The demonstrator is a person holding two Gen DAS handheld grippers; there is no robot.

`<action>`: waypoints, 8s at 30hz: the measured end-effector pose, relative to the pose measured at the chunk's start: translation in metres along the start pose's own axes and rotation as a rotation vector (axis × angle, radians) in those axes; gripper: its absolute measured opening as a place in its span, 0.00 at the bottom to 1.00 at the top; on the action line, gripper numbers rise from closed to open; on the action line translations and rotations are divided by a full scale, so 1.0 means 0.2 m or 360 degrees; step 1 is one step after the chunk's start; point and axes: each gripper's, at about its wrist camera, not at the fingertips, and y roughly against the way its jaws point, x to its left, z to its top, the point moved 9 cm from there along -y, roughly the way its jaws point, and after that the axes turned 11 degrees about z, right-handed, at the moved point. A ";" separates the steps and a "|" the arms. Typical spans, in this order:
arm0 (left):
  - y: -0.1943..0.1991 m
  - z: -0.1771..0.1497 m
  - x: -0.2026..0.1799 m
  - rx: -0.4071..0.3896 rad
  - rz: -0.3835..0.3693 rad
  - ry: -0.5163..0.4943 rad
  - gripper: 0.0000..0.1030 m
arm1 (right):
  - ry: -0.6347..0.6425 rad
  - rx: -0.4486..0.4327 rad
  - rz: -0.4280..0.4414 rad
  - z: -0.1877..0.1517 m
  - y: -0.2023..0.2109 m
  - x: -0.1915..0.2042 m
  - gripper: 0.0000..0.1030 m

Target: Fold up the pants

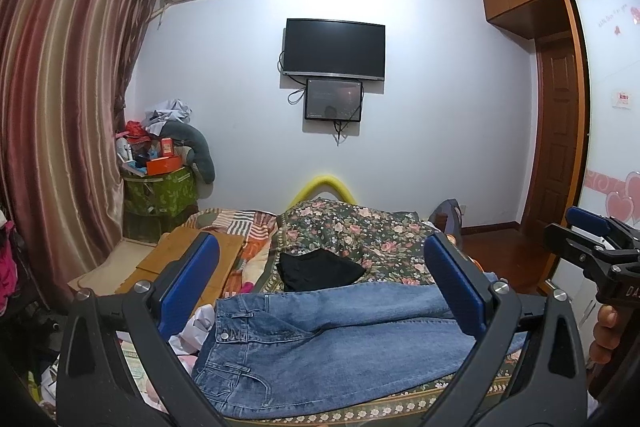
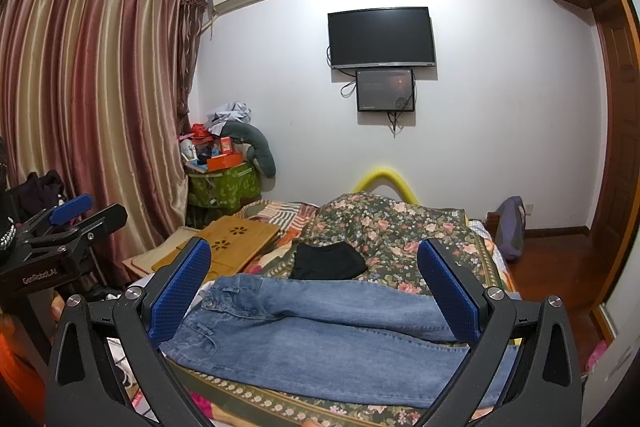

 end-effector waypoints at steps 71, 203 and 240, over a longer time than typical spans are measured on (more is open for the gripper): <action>-2.33 -1.46 0.87 0.1432 0.0307 0.0294 0.63 | -0.0017 0.1115 0.0269 -0.98 -1.66 -1.03 0.98; -2.04 -1.21 -0.22 0.1246 0.0036 -0.0243 0.88 | -0.0484 0.1018 -0.0154 -1.08 -1.47 -1.57 0.52; -1.39 -1.34 -0.75 0.1296 -0.0122 -0.0547 0.88 | -0.0656 0.0661 -0.0429 -0.72 -0.07 -1.96 0.05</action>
